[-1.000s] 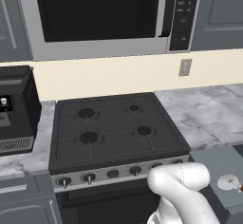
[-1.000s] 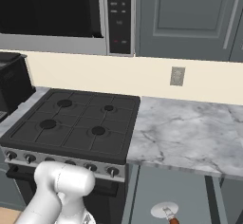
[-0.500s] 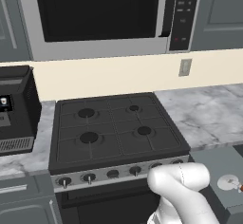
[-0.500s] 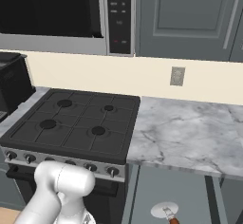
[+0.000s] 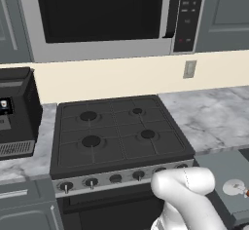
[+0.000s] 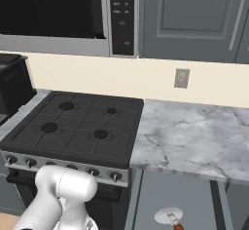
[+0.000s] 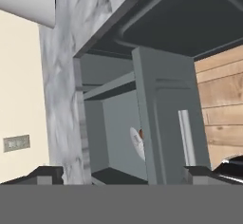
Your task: Take the pizza cutter from the drawer on the right and place it on the dining counter for cutting.
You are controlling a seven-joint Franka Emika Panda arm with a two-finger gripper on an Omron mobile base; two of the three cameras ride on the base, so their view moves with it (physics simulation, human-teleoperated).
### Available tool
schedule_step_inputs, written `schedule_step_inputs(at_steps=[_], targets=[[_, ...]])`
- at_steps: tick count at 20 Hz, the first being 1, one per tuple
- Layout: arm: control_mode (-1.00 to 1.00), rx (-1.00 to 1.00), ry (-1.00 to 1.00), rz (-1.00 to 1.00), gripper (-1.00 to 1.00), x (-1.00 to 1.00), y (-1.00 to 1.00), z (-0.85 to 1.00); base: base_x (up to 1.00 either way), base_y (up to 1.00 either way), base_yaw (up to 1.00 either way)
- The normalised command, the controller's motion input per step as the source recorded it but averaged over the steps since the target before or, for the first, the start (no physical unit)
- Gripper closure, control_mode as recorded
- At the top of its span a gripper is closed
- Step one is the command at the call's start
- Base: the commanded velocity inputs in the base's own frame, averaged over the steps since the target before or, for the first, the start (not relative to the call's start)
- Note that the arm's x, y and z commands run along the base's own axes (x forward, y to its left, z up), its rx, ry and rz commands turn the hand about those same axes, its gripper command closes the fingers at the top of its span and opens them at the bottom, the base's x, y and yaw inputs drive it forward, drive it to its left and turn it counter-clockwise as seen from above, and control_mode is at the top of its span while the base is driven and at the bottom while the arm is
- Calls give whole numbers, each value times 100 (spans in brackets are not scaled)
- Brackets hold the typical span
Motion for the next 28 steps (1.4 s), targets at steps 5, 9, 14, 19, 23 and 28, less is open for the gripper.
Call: schedule_step_inputs(at_steps=[5, 9, 14, 19, 23, 28], targets=[[-100, 0, 17, -1, -100, 4, 0, 54, 0, 0, 0], [-100, 0, 6, 0, -100, 34, 12, 56, 0, 0, 0], [-100, 0, 3, 0, -100, 34, 24, 44, 0, 0, 0], [-100, 0, 10, 0, -100, 39, 29, 29, 0, 0, 0], [-100, 0, 8, 0, -100, 44, 29, 38, 0, 0, 0], [-100, 0, 8, 0, -100, 52, 40, 28, 0, 0, 0]])
